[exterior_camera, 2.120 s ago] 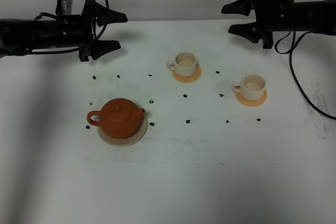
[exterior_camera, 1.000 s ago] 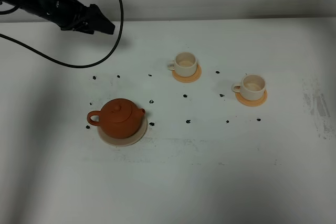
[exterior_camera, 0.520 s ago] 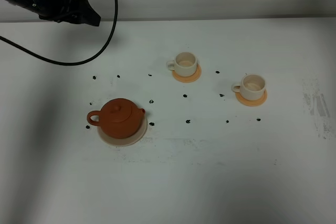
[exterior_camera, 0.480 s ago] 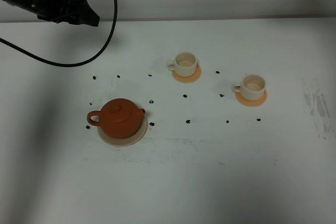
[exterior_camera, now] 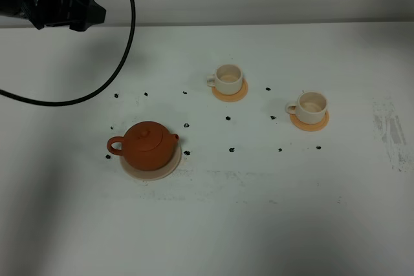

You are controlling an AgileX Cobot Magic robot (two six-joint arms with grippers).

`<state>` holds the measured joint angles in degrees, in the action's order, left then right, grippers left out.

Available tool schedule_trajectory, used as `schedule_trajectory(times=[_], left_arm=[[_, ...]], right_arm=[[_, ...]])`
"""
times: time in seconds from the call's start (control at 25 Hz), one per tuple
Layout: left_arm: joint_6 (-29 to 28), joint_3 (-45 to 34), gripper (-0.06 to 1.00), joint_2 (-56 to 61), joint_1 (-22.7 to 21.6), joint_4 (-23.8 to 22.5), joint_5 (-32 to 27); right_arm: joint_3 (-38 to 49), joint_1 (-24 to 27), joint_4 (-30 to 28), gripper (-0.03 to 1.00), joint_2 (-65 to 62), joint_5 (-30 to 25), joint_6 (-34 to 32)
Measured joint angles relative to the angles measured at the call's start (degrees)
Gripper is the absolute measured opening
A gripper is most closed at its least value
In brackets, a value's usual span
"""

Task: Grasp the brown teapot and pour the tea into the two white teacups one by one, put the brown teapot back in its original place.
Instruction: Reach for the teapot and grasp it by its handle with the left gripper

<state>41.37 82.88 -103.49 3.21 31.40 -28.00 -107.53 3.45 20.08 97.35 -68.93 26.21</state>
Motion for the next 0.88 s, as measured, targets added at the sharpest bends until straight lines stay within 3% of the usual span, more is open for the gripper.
schedule_trajectory(times=[0.24, 0.4, 0.64, 0.88], left_arm=[[-1.08, -0.79, 0.73, 2.93, 0.39, -3.31, -3.27], [-1.66, -0.85, 0.73, 2.93, 4.34, -7.51, -3.62], [-3.20, -0.85, 0.73, 2.93, 13.50, -22.37, -8.04], [-4.46, -0.85, 0.73, 2.93, 17.62, -33.73, -14.46]], right_arm=[[13.36, 0.00, -1.14, 0.49, -14.62, 3.09, 0.41], [21.69, 0.00, -1.58, 0.49, -24.76, 5.30, 0.41], [30.92, 0.00, -2.96, 0.49, -38.34, 7.17, -1.09], [38.94, 0.00, -3.29, 0.49, -52.42, 8.34, -3.29]])
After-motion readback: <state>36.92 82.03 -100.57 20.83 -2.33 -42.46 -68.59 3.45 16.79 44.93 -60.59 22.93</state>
